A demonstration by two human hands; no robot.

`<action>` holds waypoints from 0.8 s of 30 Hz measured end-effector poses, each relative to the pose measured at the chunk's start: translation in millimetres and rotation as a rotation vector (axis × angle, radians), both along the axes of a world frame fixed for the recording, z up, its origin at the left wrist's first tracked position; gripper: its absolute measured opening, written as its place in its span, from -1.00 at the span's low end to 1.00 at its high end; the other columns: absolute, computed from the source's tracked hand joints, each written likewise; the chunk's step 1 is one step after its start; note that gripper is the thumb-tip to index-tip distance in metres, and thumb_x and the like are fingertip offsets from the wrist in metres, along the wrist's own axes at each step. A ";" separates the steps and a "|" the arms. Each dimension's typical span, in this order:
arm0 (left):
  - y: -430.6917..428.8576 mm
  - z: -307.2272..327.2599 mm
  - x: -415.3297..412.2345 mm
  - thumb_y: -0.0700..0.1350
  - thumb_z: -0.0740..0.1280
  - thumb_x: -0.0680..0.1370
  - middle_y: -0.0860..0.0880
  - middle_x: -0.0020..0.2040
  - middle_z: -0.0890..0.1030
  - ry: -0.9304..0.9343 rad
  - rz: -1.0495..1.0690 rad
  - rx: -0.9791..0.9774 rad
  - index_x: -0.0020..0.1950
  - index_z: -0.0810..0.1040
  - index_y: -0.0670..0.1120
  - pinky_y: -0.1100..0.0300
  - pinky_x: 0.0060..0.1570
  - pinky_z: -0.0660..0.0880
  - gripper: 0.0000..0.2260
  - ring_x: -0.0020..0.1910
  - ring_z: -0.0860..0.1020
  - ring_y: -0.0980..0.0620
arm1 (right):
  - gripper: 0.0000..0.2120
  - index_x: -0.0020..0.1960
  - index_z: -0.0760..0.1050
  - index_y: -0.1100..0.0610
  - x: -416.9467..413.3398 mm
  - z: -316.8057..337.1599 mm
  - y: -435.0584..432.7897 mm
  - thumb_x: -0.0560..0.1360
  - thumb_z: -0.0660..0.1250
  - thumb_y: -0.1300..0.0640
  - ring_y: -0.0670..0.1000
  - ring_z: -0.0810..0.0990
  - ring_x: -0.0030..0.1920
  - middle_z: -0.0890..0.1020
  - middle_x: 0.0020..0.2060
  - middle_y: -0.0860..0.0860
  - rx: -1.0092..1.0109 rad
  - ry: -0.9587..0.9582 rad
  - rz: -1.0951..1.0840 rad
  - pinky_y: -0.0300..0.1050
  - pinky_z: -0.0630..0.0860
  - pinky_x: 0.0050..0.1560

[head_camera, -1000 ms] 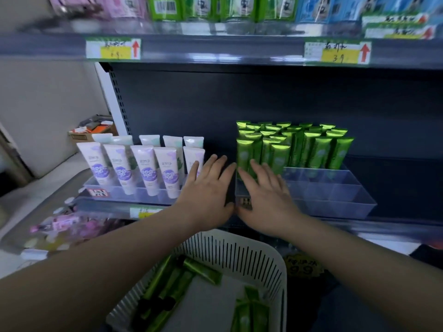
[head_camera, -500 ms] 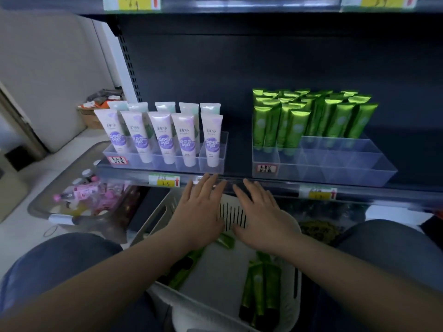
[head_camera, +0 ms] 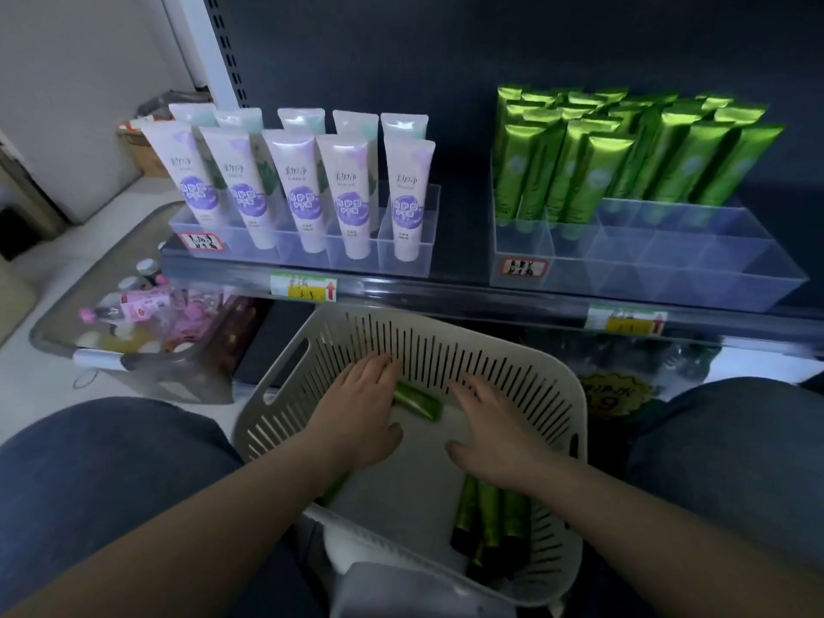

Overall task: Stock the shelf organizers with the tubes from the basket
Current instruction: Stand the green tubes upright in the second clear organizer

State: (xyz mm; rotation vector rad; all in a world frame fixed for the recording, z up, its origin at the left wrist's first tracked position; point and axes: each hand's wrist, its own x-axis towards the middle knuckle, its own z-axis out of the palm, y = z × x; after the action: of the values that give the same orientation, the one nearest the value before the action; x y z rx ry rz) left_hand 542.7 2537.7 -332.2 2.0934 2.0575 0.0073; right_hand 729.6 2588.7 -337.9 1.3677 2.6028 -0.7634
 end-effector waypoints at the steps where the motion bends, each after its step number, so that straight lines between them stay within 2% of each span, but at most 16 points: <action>1: 2.2 -2.7 -1.2 0.07 0.28 0.45 -0.05 0.51 0.11 -0.014 0.008 -0.025 0.52 0.03 -0.08 0.10 0.49 -0.01 -0.27 0.49 0.06 -0.02 | -0.23 0.52 -0.05 -0.02 -0.8 -3.2 1.8 0.45 0.29 -0.09 0.05 -0.03 0.50 -0.04 0.51 -0.02 -0.016 -0.003 0.000 0.07 0.09 0.48; 3: 6.8 -8.7 -3.8 0.05 0.30 0.44 -0.05 0.48 0.16 -0.041 0.041 -0.085 0.50 0.07 -0.08 0.08 0.47 0.08 -0.29 0.47 0.13 -0.04 | -0.27 0.50 0.03 0.01 -3.2 -9.4 7.1 0.44 0.30 -0.08 0.06 0.11 0.45 0.08 0.47 -0.01 -0.043 -0.001 -0.003 0.04 0.20 0.43; 7: 18.4 -21.5 -10.8 -0.01 0.31 0.45 -0.08 0.45 0.22 -0.065 0.117 -0.240 0.49 0.12 -0.10 0.03 0.41 0.24 -0.33 0.43 0.21 -0.07 | -0.39 0.40 0.22 -0.01 -11.6 -23.3 18.4 0.41 0.33 -0.03 0.01 0.35 0.24 0.31 0.26 -0.01 -0.086 0.028 -0.043 -0.04 0.39 0.25; 11: 32.7 -39.3 -18.7 -0.03 0.30 0.47 -0.12 0.38 0.31 -0.069 0.198 -0.325 0.44 0.22 -0.14 0.04 0.31 0.36 -0.42 0.34 0.33 -0.09 | -0.49 0.34 0.29 0.02 -22.7 -41.0 28.0 0.43 0.32 -0.01 0.00 0.40 0.13 0.38 0.17 0.02 -0.140 0.006 -0.099 -0.17 0.39 0.05; 15: 48.4 -60.0 -24.2 -0.05 0.27 0.50 -0.16 0.30 0.40 -0.087 0.252 -0.387 0.35 0.31 -0.17 0.07 0.21 0.42 -0.55 0.25 0.40 -0.11 | -0.49 0.37 0.30 0.11 -34.9 -61.8 37.9 0.47 0.30 0.02 0.06 0.41 0.17 0.39 0.19 0.07 -0.247 -0.010 -0.184 -0.12 0.43 0.13; 17: 56.1 -70.7 -25.3 -0.07 0.25 0.51 -0.16 0.24 0.45 -0.104 0.276 -0.394 0.26 0.38 -0.17 0.11 0.13 0.43 -0.65 0.18 0.45 -0.10 | -0.54 0.34 0.34 0.12 -40.3 -71.9 43.2 0.47 0.29 0.06 0.05 0.45 0.12 0.44 0.16 0.09 -0.312 0.010 -0.245 -0.12 0.47 0.06; 19: 63.2 -80.9 -24.2 -0.11 0.22 0.53 -0.16 0.19 0.49 -0.117 0.303 -0.389 0.20 0.43 -0.17 0.14 0.07 0.42 -0.72 0.13 0.47 -0.09 | -0.69 0.20 0.40 0.12 -45.0 -82.1 48.6 0.48 0.28 0.08 0.01 0.49 -0.04 0.48 0.02 0.05 -0.368 0.008 -0.303 -0.18 0.47 -0.18; 21: 69.1 -90.5 -21.9 -0.13 0.19 0.55 -0.16 0.16 0.50 -0.121 0.327 -0.392 0.17 0.45 -0.17 0.16 0.03 0.42 -0.77 0.11 0.49 -0.09 | -0.87 0.01 0.39 0.07 -49.3 -92.9 54.5 0.49 0.28 0.09 -0.05 0.47 -0.20 0.48 -0.15 0.00 -0.421 0.007 -0.381 -0.24 0.37 -0.36; 22: 71.5 -95.2 -21.1 -0.13 0.18 0.56 -0.17 0.15 0.51 -0.121 0.339 -0.393 0.15 0.45 -0.18 0.15 0.02 0.42 -0.78 0.11 0.49 -0.10 | -0.91 -0.07 0.38 0.04 -51.6 -97.3 57.3 0.48 0.28 0.10 -0.06 0.46 -0.25 0.47 -0.21 -0.01 -0.450 0.018 -0.429 -0.24 0.34 -0.40; 24: 74.8 -105.1 -21.4 -0.13 0.17 0.57 -0.17 0.13 0.53 -0.127 0.361 -0.390 0.11 0.47 -0.18 0.15 0.01 0.43 -0.81 0.09 0.50 -0.10 | -0.86 -0.20 0.35 0.00 -55.8 -107.4 62.8 0.48 0.30 0.10 -0.07 0.47 -0.29 0.46 -0.27 -0.02 -0.506 0.036 -0.506 -0.23 0.35 -0.41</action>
State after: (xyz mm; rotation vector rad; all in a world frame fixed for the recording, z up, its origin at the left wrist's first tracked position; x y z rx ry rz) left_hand 521.4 2612.5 -437.3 1.4460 2.1241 -0.1849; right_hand 673.9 2651.5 -445.4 1.8382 1.8777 -1.3969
